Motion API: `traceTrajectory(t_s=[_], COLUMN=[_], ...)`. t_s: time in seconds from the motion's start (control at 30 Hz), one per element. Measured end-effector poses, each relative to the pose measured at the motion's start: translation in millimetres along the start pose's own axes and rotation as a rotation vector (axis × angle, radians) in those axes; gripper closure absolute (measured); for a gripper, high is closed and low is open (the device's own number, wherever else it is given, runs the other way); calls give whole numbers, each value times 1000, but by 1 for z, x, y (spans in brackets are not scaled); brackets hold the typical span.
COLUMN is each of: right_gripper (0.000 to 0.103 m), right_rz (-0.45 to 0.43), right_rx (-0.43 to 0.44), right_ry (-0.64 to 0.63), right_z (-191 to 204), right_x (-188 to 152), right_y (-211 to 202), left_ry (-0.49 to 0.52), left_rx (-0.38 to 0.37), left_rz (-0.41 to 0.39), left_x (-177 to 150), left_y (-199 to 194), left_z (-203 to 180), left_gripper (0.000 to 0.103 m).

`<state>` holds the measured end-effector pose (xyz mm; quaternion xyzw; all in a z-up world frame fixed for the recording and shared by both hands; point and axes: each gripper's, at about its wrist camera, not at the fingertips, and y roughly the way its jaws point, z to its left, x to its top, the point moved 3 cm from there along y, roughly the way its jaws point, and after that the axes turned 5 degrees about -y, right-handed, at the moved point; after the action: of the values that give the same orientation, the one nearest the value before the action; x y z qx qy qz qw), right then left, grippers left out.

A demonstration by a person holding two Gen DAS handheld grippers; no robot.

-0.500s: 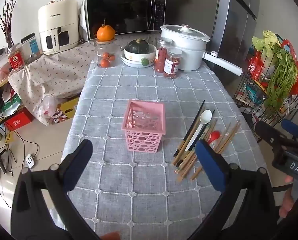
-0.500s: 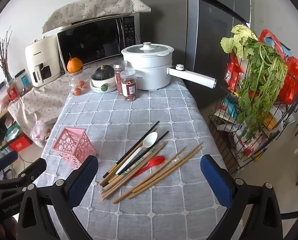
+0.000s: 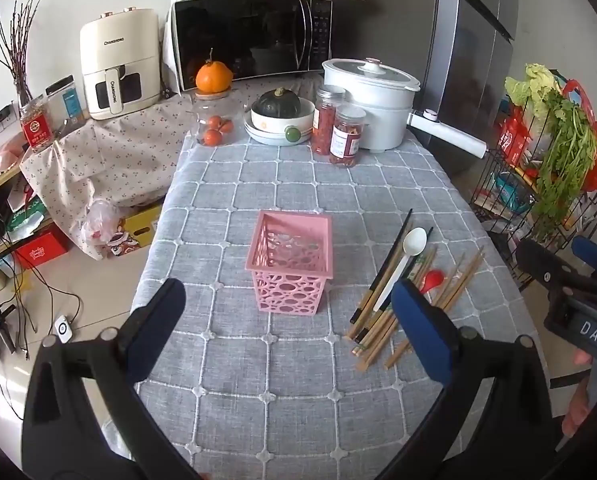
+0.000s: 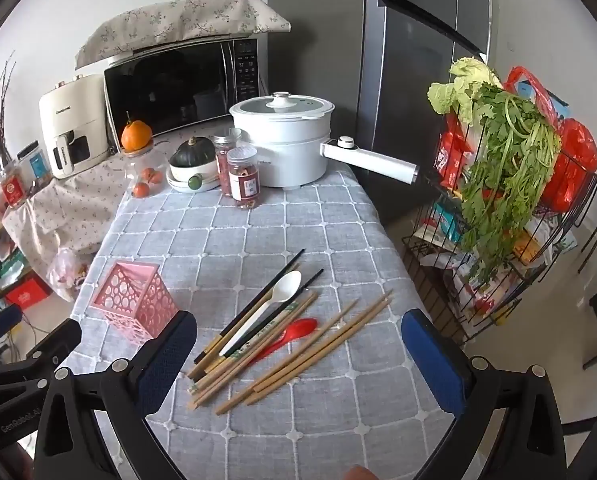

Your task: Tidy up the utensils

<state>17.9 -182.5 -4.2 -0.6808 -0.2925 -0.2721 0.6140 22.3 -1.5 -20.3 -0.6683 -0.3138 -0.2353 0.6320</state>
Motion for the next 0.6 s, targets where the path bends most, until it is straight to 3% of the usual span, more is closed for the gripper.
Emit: traceTrajectory(t_s=[0.6], right_gripper=[0], right_rz=[-23], right_rx=[-8], right_ry=[-15], right_z=[2], right_x=[1], right_y=[-6], left_ry=[-15], left_rx=[-8], left_rz=[6], left_x=[-2], left_y=[0], left_z=[0], left_gripper=[1])
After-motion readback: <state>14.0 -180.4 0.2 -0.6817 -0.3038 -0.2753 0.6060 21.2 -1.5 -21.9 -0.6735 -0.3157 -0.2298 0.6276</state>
